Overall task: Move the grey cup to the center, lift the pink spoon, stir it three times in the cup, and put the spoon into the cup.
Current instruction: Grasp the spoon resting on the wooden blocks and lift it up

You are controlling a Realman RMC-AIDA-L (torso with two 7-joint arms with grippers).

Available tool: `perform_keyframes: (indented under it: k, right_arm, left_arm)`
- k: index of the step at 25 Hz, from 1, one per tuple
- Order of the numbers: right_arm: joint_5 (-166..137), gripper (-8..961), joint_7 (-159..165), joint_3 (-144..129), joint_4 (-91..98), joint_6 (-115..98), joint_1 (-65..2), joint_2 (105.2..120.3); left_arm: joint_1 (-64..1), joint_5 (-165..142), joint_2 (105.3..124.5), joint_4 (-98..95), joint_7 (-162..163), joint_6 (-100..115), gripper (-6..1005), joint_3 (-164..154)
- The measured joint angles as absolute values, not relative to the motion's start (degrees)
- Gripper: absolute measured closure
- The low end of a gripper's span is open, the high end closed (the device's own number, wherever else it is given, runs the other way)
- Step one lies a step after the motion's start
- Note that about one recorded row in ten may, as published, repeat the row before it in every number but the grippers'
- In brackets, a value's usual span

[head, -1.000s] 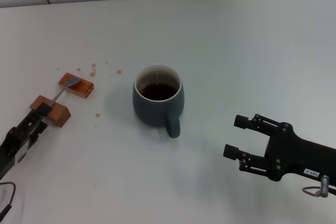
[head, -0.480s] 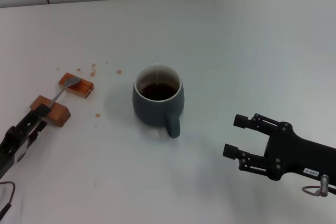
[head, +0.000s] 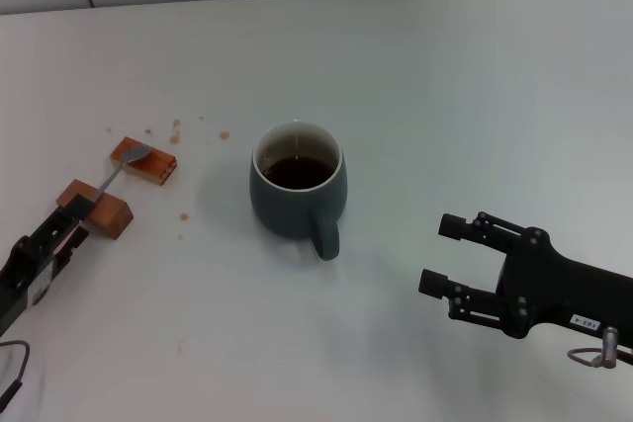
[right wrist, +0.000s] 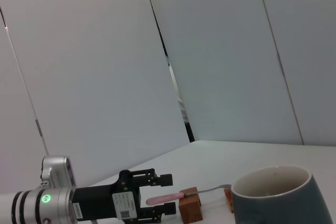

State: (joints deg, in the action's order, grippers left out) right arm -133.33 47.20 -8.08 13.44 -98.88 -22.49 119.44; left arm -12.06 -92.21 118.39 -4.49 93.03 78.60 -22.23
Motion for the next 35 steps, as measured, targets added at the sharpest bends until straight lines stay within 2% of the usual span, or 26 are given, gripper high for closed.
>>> perform_keyframes:
  k: [14,19,35]
  right_arm:
    - [-133.33,167,47.71,-8.08,13.45,-98.88,-22.59,119.44]
    - [-133.33,167,47.72,-8.09,13.44,-98.88,-22.59,119.44]
    - [-133.33,167,47.73,-8.18,13.44,-98.88,-22.59,119.44]
  left_arm:
    - [-12.04,-92.08,118.38,-3.81,93.08,78.56,353,-22.3]
    - [-11.98,-91.94,118.38,-3.77,93.17,78.56,494,-22.22]
    - [-11.91,-91.75,118.38,-3.78,93.53,78.46,532,-21.88]
